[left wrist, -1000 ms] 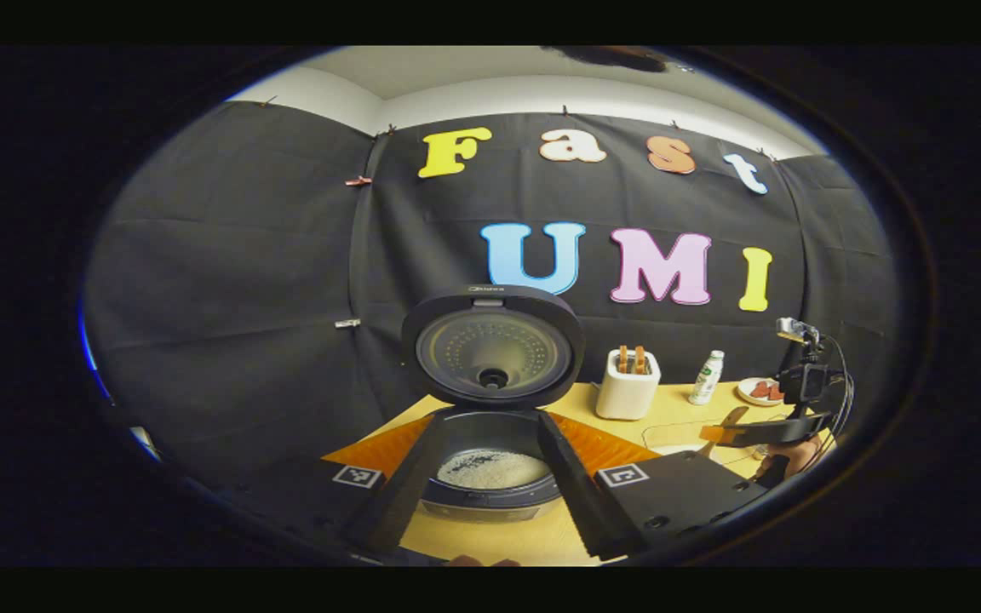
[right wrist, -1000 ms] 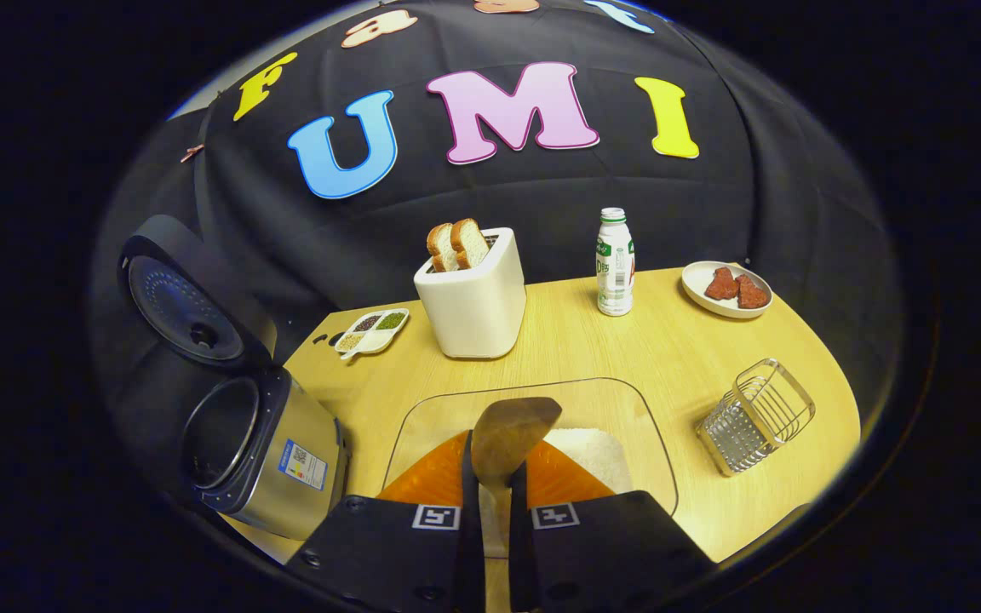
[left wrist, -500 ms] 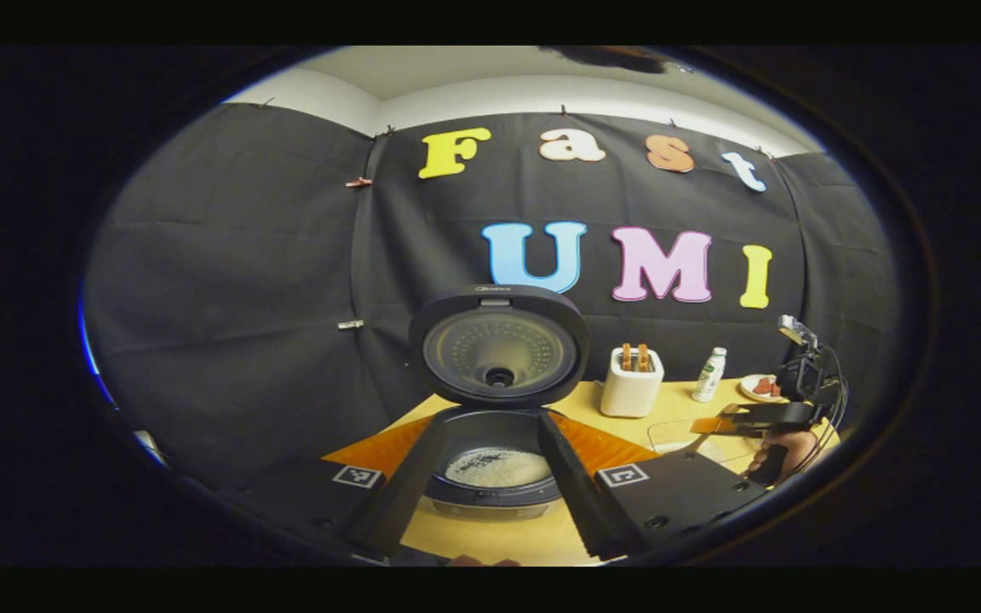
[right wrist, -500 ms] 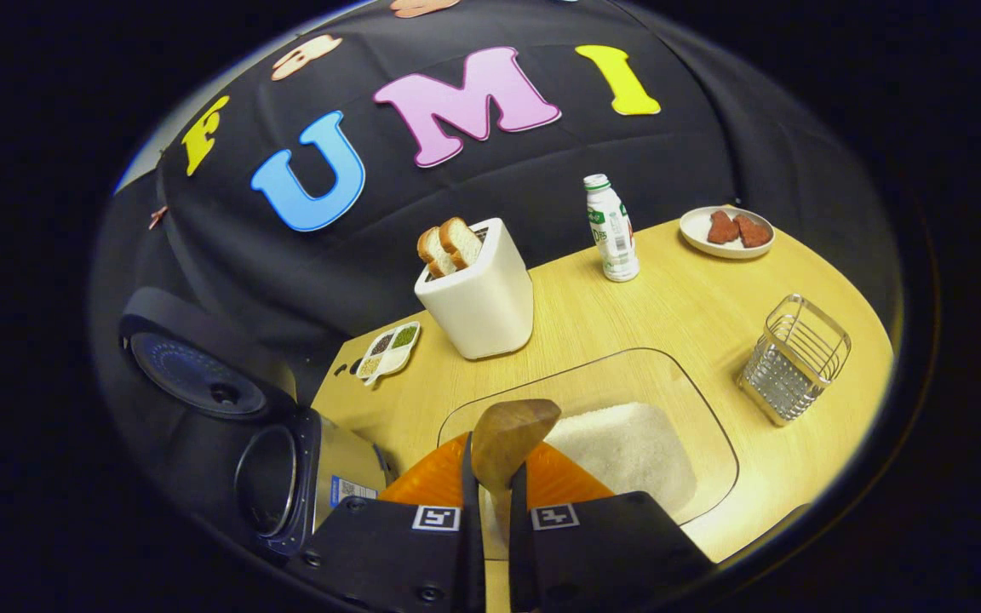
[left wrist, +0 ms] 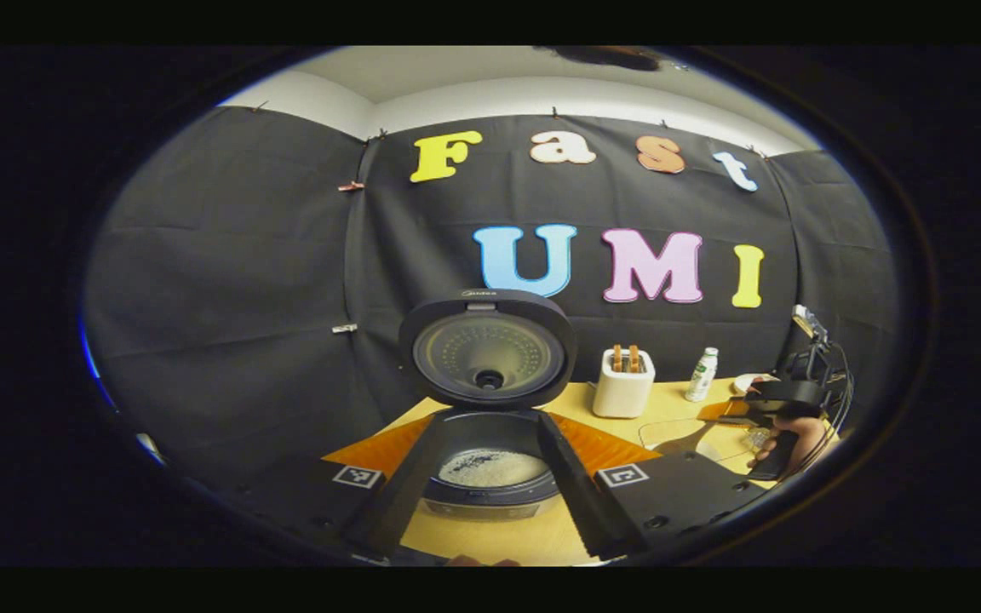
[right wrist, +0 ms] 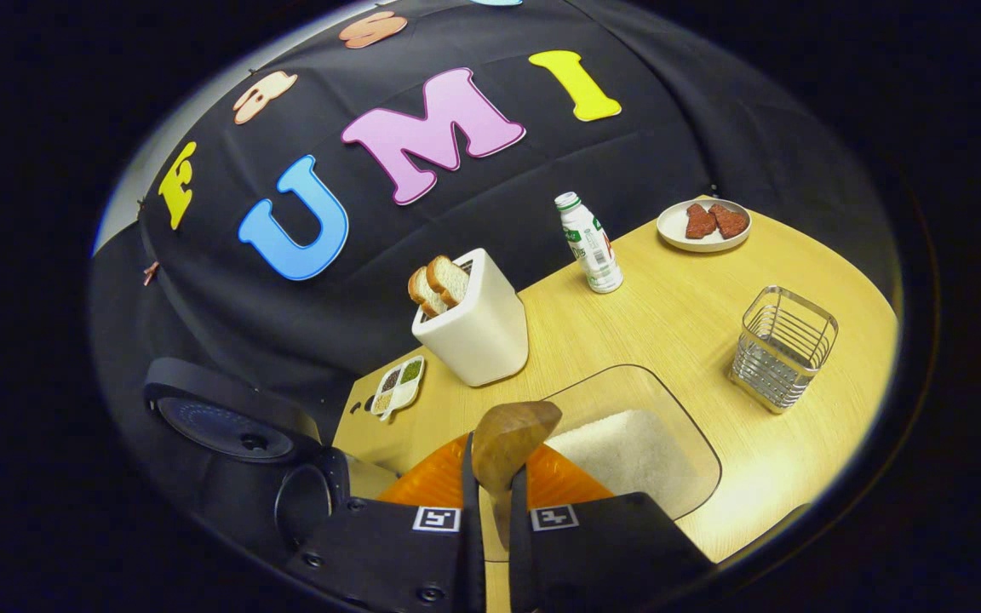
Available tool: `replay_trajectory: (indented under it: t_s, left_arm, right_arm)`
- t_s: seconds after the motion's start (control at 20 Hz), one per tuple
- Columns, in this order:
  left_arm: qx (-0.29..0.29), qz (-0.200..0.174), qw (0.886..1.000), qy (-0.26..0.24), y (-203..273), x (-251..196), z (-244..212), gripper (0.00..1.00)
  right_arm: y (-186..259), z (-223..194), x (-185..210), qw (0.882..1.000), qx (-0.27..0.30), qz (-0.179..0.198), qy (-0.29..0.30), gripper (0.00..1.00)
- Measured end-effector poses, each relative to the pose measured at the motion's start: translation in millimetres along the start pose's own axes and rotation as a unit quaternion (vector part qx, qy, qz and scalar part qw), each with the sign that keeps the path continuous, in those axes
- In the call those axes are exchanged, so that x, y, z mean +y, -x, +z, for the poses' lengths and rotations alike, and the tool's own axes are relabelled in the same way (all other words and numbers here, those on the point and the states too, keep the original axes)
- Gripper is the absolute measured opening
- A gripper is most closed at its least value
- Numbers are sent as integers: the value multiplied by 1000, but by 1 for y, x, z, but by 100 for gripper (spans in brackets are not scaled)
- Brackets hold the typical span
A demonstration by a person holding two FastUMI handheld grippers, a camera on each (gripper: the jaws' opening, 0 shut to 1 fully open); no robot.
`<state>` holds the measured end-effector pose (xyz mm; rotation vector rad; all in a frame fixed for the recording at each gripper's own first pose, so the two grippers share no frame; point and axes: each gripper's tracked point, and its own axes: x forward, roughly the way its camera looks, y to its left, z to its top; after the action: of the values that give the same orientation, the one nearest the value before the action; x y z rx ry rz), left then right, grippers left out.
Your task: Close the left gripper, press the button to open the rice cooker; take a wooden spoon from the chopstick holder with the right hand, scoop a spoonful of rice and pour it into the rice cooker, then put the wooden spoon back into the chopstick holder.
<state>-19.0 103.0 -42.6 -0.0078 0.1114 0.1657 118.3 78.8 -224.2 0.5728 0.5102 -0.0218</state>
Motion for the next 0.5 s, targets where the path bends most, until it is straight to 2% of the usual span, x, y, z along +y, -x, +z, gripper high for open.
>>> replay_trajectory:
  t_s: [0.25,0.5]
  left_arm:
    - [-4,0,1000,-1,4,-4,2,77]
    - [-11,5,1000,7,6,-3,2,77]
  right_arm:
    - [8,11,4,1000,-8,6,-5,15]
    - [24,32,36,999,-23,38,20,15]
